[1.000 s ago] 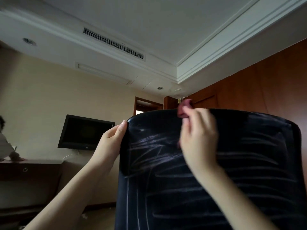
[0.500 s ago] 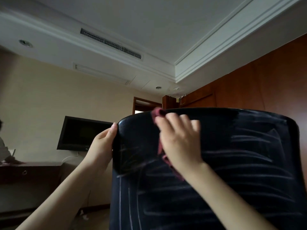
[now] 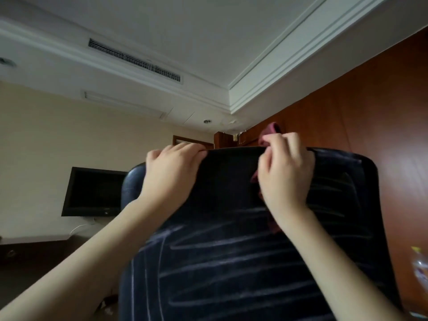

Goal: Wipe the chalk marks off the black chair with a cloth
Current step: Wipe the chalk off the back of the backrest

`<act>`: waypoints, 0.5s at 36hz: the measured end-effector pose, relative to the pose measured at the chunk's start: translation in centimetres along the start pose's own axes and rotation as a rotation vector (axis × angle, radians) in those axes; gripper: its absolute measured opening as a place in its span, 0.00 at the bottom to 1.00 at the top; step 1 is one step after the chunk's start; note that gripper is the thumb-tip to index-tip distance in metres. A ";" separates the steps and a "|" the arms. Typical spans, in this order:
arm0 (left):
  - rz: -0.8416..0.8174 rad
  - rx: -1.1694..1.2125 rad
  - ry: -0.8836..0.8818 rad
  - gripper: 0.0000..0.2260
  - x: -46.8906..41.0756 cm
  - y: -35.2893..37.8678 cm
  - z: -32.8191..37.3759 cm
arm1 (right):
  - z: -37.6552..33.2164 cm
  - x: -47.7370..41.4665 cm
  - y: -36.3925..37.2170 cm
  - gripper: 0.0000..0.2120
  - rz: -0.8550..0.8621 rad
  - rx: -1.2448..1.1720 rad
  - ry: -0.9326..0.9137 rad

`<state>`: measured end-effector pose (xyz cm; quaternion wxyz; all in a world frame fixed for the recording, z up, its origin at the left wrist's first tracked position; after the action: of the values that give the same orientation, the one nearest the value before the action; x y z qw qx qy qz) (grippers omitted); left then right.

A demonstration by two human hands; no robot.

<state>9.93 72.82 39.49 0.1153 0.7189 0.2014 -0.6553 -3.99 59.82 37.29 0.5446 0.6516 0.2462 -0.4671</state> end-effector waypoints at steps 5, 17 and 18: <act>-0.129 -0.015 -0.066 0.11 -3.8 4.1 4.6 | -5.0 0.7 1.6 0.14 -0.065 0.009 -0.154; -0.051 0.075 -0.082 0.11 -3.1 3.1 0.5 | 11.1 -1.3 -2.5 0.10 -0.133 0.278 0.108; -0.032 0.068 -0.066 0.11 -2.9 3.0 0.5 | 12.2 -1.4 -2.7 0.10 -0.149 0.294 0.145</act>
<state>10.60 69.55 41.96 0.0867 0.6970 0.1866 -0.6870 -10.98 49.41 37.56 0.3882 0.7362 0.2614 -0.4888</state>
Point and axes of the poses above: each hand's wrist, its own x-axis away from the middle knuckle, its own y-axis out of the palm, z = x × y, the point moved 10 cm from there along -x, towards the middle knuckle, and after that the axes turned 1 degree about -z, right-handed, at the moved point
